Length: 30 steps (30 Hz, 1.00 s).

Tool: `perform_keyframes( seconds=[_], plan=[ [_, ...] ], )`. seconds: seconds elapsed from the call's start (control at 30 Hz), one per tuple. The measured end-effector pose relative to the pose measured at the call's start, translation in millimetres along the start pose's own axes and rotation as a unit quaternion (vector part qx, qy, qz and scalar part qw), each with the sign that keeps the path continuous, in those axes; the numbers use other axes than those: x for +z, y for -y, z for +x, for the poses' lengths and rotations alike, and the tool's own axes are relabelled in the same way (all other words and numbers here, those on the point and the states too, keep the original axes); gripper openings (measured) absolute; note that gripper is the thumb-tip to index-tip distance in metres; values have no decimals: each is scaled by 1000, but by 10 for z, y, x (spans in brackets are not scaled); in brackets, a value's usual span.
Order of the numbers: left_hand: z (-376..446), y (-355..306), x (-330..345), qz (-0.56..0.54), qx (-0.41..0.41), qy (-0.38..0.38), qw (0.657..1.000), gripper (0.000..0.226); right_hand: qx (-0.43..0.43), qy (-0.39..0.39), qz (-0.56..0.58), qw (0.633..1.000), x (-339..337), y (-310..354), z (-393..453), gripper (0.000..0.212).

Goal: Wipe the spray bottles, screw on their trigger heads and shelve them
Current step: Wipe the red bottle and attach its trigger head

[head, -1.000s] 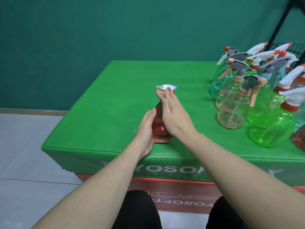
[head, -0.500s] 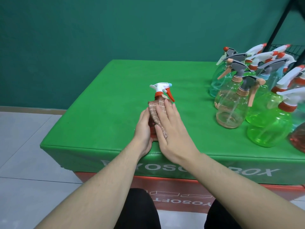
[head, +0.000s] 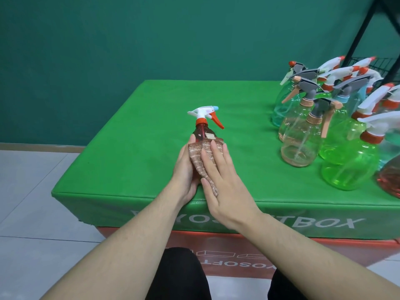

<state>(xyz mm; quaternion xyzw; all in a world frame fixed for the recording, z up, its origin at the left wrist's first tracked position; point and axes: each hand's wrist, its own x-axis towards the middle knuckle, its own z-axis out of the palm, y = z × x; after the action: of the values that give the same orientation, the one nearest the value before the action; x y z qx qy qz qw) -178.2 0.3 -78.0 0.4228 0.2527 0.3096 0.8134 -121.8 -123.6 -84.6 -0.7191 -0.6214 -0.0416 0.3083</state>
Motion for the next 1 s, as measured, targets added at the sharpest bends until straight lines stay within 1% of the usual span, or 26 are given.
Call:
perform_keyframes(
  seconds=[0.03, 0.07, 0.23, 0.3, 0.4, 0.47, 0.57, 0.63, 0.77, 0.87, 0.93, 0.97, 1.0],
  plan=[
    [20, 7, -7, 8, -2, 5, 1000, 100, 3, -8, 4, 1000, -12, 9, 39, 63],
    [19, 4, -3, 21, -2, 6, 1000, 94, 5, -15, 3, 1000, -23, 13, 74, 63],
    [22, -12, -22, 45, -10, 23, 999, 47, 4, -36, -2, 999, -91, -46, 259, 62],
    [-19, -45, 4, 48, -23, 32, 998, 39, 20, -34, 7, 999, -111, -60, 377, 64],
    [-39, -63, -6, 37, -43, 44, 997, 38, 59, -17, 31, 998, -152, -36, 576, 66],
    [-41, -78, -24, 31, -56, 40, 997, 37, 91, -12, 70, 993, -183, -35, 699, 60],
    [-61, -105, -26, 24, -64, 35, 997, 37, 157, -11, 143, 977, -214, -30, 827, 52],
    [-58, -102, -26, 26, -63, 31, 997, 37, 173, -13, 153, 973, -179, -13, 854, 52],
    [-52, -72, -23, 12, -50, 8, 999, 41, 132, -18, 127, 983, -117, 31, 749, 64],
    [-30, -52, -20, 9, -28, -5, 1000, 42, 101, -2, 86, 991, -78, 37, 538, 63],
    [-8, -45, -18, 18, -16, -8, 1000, 43, 88, 7, 79, 993, -57, 53, 368, 64],
    [8, -40, -23, 27, -11, -15, 999, 47, 80, 9, 74, 994, -47, 59, 287, 65],
    [29, -27, -28, 34, -9, -18, 999, 56, 73, 11, 64, 995, -44, 66, 211, 66]
  ],
)
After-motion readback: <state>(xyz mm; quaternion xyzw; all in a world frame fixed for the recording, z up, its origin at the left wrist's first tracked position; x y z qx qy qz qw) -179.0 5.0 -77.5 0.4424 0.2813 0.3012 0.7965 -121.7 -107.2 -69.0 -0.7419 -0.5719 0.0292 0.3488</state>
